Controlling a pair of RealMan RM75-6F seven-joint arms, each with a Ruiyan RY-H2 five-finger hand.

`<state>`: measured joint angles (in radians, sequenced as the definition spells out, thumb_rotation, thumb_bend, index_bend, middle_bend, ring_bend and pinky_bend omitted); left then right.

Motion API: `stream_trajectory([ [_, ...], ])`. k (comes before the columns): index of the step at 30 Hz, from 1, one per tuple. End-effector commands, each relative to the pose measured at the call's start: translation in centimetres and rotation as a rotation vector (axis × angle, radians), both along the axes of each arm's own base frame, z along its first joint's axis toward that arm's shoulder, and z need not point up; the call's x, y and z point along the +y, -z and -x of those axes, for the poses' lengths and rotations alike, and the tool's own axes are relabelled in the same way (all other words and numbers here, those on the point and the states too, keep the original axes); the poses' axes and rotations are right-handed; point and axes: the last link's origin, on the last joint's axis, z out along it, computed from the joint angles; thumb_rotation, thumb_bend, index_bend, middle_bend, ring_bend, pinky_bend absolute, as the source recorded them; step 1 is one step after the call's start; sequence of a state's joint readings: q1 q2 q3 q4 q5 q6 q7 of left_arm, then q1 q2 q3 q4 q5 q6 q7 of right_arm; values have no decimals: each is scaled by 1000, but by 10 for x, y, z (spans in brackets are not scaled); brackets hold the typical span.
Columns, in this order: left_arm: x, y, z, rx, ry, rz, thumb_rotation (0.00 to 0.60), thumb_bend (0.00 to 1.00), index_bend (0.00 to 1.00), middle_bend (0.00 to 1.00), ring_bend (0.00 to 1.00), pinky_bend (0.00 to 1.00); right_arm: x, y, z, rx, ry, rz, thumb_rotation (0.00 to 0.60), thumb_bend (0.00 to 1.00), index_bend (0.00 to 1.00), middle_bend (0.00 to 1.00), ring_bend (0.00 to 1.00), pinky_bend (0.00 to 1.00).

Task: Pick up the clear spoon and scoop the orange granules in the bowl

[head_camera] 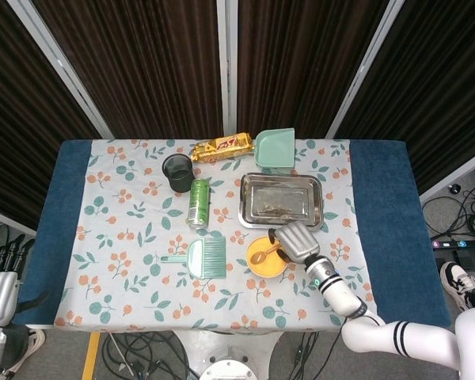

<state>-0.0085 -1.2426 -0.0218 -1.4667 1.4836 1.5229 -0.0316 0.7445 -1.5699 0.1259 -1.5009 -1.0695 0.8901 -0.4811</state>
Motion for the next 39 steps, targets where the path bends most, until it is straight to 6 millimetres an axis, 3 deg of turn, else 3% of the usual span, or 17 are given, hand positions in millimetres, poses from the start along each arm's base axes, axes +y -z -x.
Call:
stream_trajectory([
  [1,-1,0,1,-1,-2,-1,600,29,104,66,68,97,-1,1,0,2,0,0,600,322,485,953,1000,1000],
  [26,-2,0,3,-4,-3,-5,600,29,104,66,68,97,-2,0,-7,29,-27,20,600,360,613,961,1000,1000],
  [32,-3,-2,2,-1,-2,-8,600,30,104,66,68,97,-4,-14,-12,90,-103,55,600,390,678,965,1000,1000],
  [39,-3,-2,1,-1,2,-8,600,29,104,66,68,97,-15,-36,-25,287,-258,99,600,402,727,967,1000,1000],
])
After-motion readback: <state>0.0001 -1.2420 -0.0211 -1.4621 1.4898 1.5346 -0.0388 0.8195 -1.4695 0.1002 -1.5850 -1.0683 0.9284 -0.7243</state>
